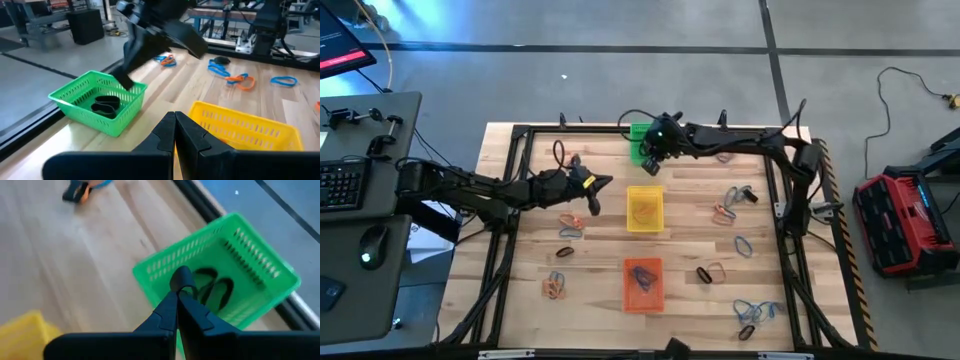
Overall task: Sort rubber bands into baskets
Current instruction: Put the black rubber band into the green bin, then put the orange rubber band into the yellow bin, then put the blue rubber band into the orange bin
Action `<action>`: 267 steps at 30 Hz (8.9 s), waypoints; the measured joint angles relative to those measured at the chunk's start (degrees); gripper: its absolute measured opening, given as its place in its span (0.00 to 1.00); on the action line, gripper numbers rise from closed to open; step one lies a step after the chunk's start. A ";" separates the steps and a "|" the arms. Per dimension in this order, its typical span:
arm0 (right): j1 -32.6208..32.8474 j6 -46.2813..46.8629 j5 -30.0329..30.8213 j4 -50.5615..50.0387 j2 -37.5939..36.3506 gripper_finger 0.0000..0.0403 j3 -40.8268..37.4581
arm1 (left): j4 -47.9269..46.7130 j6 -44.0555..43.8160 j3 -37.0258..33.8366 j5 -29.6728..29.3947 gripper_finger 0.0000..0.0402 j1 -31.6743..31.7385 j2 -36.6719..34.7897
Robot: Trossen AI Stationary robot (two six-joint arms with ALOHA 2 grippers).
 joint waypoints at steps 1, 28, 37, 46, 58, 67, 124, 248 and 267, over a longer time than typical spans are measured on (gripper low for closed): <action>-0.42 0.00 0.00 -0.46 0.52 0.00 1.10 | 0.02 0.27 0.00 0.00 0.00 -0.02 0.00; -4.30 0.16 -1.20 -4.69 4.97 0.07 4.71 | -0.90 4.24 0.02 -1.13 0.00 0.26 -0.01; -4.39 -2.28 -1.26 -3.64 5.28 0.06 4.69 | -0.91 4.26 0.02 -1.01 0.00 0.26 -0.01; -6.55 -2.53 -5.05 -3.28 7.48 0.01 4.63 | -1.01 4.26 0.04 -1.01 0.00 0.24 -0.01; -1.42 -6.63 -0.41 -12.96 0.89 0.00 4.63 | -0.85 4.29 0.04 -1.03 0.00 0.28 -0.01; 5.06 -3.27 3.39 2.15 -3.74 0.00 -6.34 | 0.29 4.30 0.04 -1.11 0.00 0.28 0.01; 28.42 12.65 29.00 25.88 -41.02 0.00 -47.90 | -69.34 8.34 27.76 3.10 0.28 36.38 21.41; 28.53 8.98 26.21 24.78 -40.84 0.00 -47.85 | -67.21 13.33 55.60 16.35 0.31 -3.58 38.65; 29.53 9.12 25.96 24.03 -40.78 0.00 -47.85 | -87.45 4.01 53.49 14.35 0.41 -21.29 18.12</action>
